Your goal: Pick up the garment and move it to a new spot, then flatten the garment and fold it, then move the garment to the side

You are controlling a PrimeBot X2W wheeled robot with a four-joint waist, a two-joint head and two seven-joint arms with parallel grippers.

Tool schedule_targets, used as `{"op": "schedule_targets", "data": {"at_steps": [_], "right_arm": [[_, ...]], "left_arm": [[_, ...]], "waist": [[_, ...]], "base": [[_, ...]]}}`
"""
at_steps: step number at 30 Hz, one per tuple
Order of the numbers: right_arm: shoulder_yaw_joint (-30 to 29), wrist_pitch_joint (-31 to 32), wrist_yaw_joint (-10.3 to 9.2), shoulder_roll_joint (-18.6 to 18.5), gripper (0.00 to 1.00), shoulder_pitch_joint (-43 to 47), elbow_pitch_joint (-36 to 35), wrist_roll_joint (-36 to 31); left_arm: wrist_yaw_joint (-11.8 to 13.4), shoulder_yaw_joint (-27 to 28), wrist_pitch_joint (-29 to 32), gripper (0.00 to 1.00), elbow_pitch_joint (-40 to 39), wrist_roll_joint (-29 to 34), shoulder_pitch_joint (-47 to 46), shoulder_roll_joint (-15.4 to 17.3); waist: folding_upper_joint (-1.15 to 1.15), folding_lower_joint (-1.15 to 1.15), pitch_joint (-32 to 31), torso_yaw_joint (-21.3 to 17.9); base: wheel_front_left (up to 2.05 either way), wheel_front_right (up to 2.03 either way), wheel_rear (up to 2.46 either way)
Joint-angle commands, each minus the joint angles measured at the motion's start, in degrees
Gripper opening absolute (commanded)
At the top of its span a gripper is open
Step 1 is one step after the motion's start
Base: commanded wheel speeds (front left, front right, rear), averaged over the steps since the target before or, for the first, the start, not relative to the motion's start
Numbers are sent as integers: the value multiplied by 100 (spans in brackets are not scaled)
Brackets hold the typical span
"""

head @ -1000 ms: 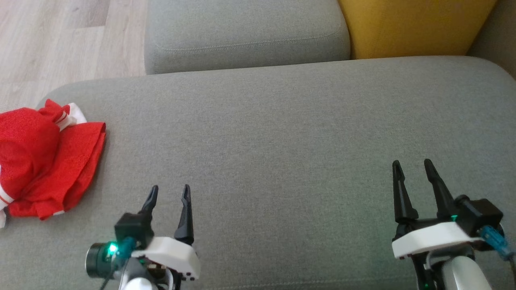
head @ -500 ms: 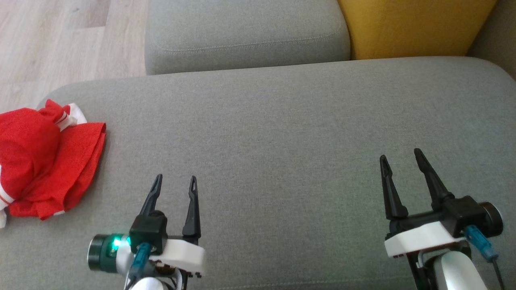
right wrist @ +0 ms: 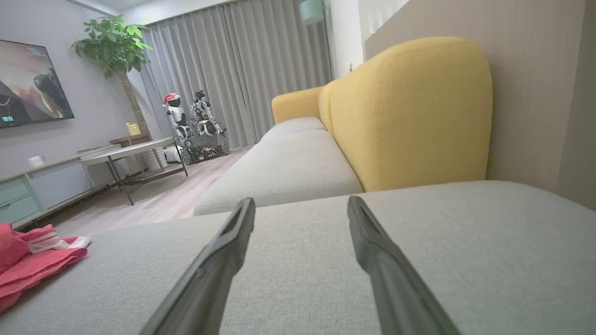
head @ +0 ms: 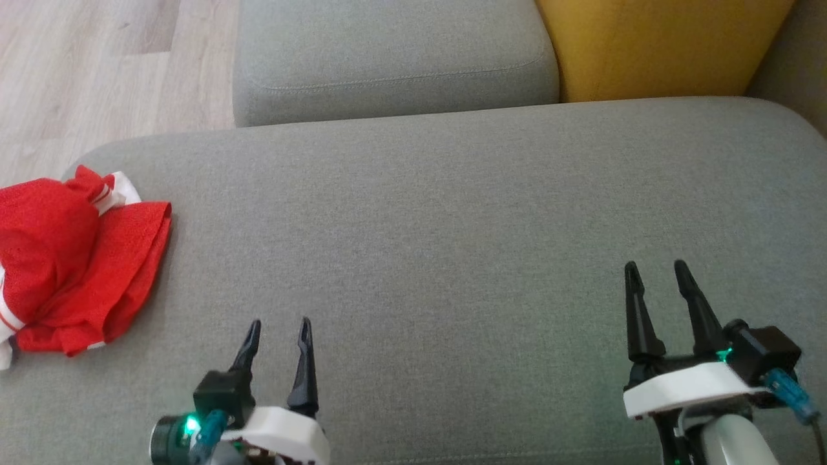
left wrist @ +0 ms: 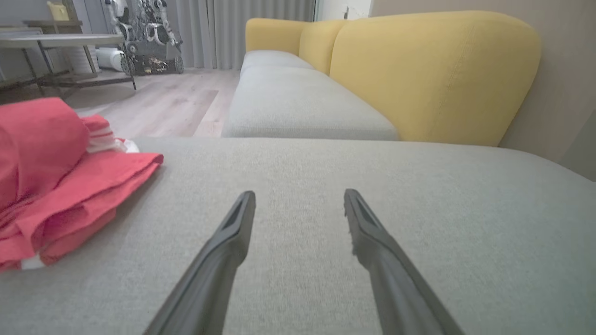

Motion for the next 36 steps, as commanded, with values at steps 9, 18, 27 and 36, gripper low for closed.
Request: {"op": "schedule_targets", "data": {"at_steps": [9, 18, 27, 36], "right_arm": [[115, 43, -4, -53, 100, -183, 75, 8], [196, 67, -4, -53, 100, -180, 83, -13], [441, 79, -4, -53, 100, -139, 21, -11], [705, 25, -4, -53, 100, -54, 46, 103]], "left_arm": [[-383, 591, -71, 100, 106, 276, -226, -267], [-527, 859, -71, 100, 121, 458, -217, -383], [-606, 1053, -71, 100, 75, 572, -152, -403], [-731, 1269, -71, 100, -92, 752, -25, -407]], "waist": [[0, 0, -7, -9], [0, 0, 13, 316], [0, 0, 53, 1051], [0, 0, 66, 1965]], "base": [[0, 0, 0], [0, 0, 0], [0, 0, 0], [0, 0, 0]]}}
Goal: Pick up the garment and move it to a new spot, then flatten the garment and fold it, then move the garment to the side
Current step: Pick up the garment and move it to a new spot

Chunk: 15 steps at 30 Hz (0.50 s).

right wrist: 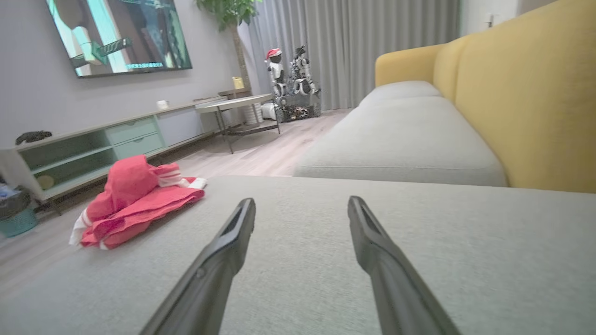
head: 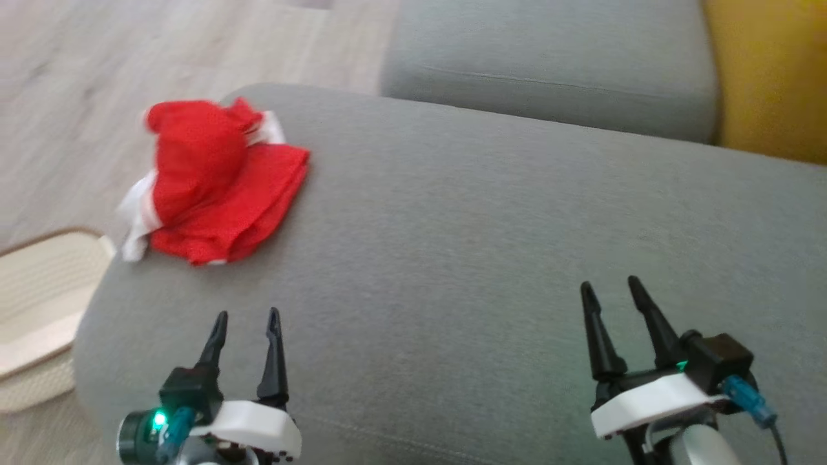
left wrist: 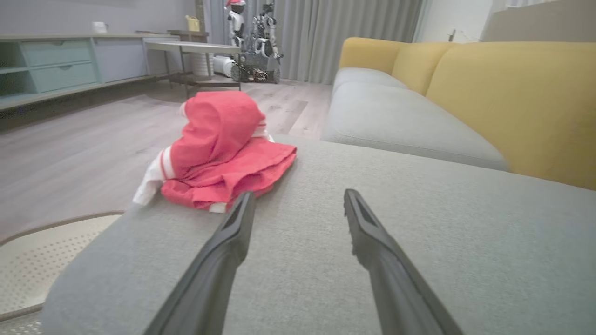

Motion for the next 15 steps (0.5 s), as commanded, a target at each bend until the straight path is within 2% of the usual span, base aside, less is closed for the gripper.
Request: {"op": "schedule_targets", "data": {"at_steps": [1, 9, 15], "right_arm": [[192, -69, -4, -45, 100, -93, -168, 39], [449, -126, -4, -45, 100, -41, -75, 220], [546, -172, -4, -45, 100, -44, -7, 316]], "left_arm": [[-16, 240, -70, 100, -242, 86, -110, -27], [-80, 441, -70, 100, -427, 147, 70, -29], [-86, 559, -70, 100, -480, 175, 96, -30]], "waist": [[0, 0, 3, 353], [0, 0, -14, 916], [0, 0, -37, 1070]], "base": [[0, 0, 0], [0, 0, 0], [0, 0, 0]]}}
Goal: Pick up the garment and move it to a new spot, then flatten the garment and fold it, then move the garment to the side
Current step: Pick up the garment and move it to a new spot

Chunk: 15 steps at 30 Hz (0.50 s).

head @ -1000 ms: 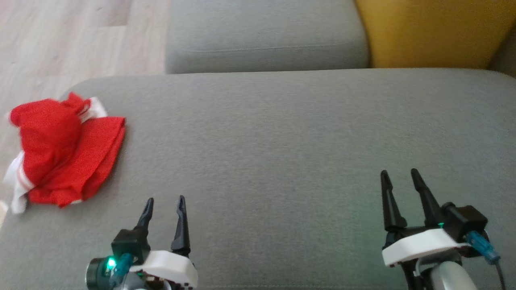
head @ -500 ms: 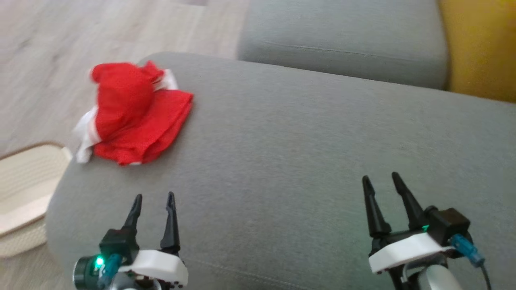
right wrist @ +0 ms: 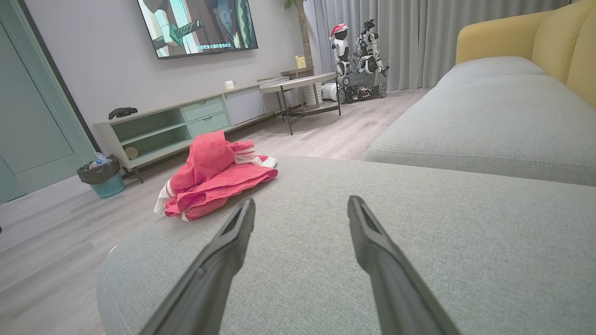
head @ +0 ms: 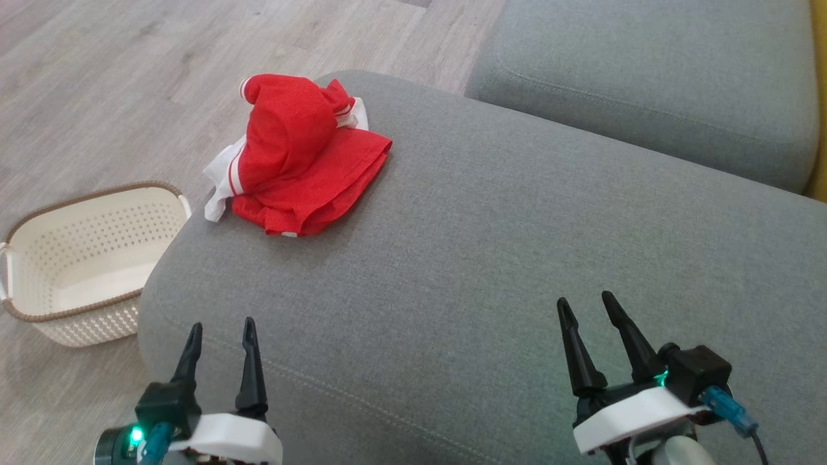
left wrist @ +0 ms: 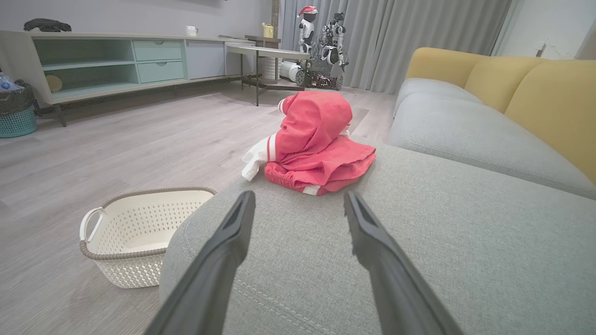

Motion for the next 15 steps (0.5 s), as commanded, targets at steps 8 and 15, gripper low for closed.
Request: {"op": "schedule_targets", "data": {"at_steps": [8, 15], "right_arm": [[78, -97, -4, -45, 100, -182, -126, 62], [-128, -56, -4, -45, 100, -221, -150, 1]], "left_arm": [[-5, 355, -70, 100, -152, 74, -270, -29], [20, 611, -70, 100, 287, 84, -690, 153]], "waist": [[0, 0, 45, -146], [0, 0, 304, -450]], "base": [[0, 0, 0], [0, 0, 0]]}}
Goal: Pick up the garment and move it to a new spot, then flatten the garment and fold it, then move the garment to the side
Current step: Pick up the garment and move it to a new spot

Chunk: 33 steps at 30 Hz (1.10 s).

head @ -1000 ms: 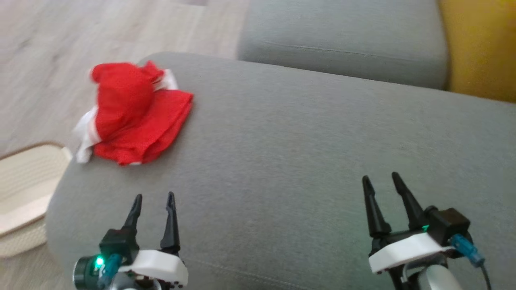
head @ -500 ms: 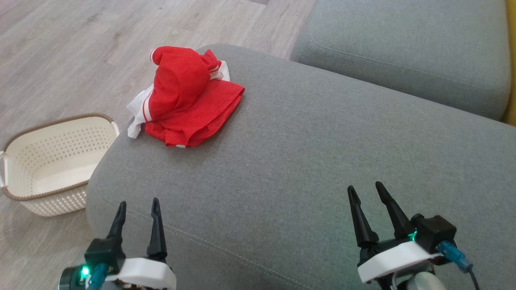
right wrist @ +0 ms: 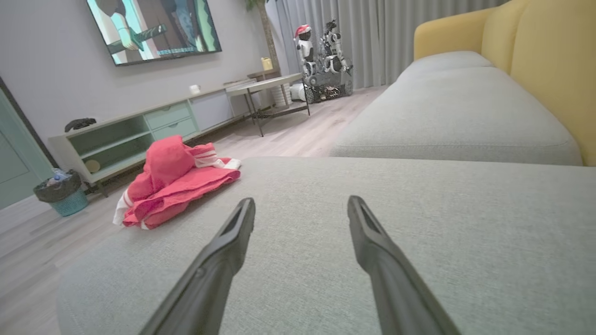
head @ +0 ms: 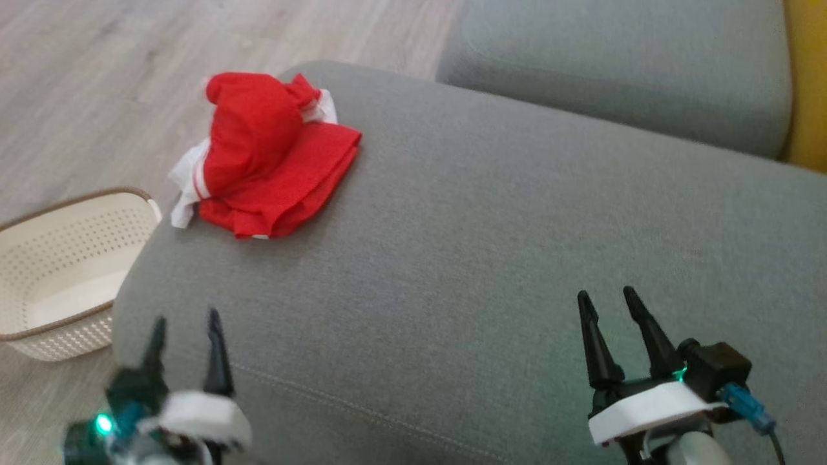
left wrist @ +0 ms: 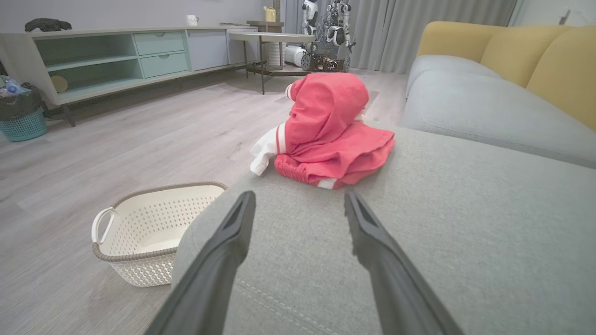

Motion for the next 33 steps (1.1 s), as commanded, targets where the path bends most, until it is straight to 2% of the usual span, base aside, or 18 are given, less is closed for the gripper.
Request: {"op": "schedule_targets", "data": {"at_steps": [1, 5, 11, 14, 20, 26, 33], "right_arm": [[88, -44, -4, -42, 100, -237, -208, -71], [-28, -7, -4, -42, 100, -351, -457, -149], [-527, 155, -4, -42, 100, -627, -1044, -439], [-630, 279, -4, -42, 100, -743, -1331, -568], [-683, 517, -4, -42, 100, -969, -1818, -706], [-636, 604, -4, -42, 100, -1030, -2048, -700], [-599, 641, -4, -51, 100, -1070, -2172, -723]], "left_arm": [[-16, 248, -70, 100, -162, -64, -541, 104], [-96, 449, 142, 100, 179, -203, -1170, 364], [-334, 663, 904, 100, 620, -541, -2413, 722], [-455, 739, 1363, 100, 1035, -678, -3031, 949], [-517, 864, 2024, 100, 2043, -851, -4153, 1311], [-498, 874, 2163, 100, 3063, -789, -4967, 1707], [-394, 852, 2115, 100, 3985, -737, -5601, 1953]], "waist": [[0, 0, 169, -147], [0, 0, 499, -419], [0, 0, 1171, -753], [0, 0, 1443, -901], [0, 0, 1903, -1149], [0, 0, 2154, -1359], [0, 0, 2396, -1526]], "base": [[0, 0, 0], [0, 0, 0], [0, 0, 0], [0, 0, 0], [0, 0, 0], [0, 0, 0], [0, 0, 0]]}}
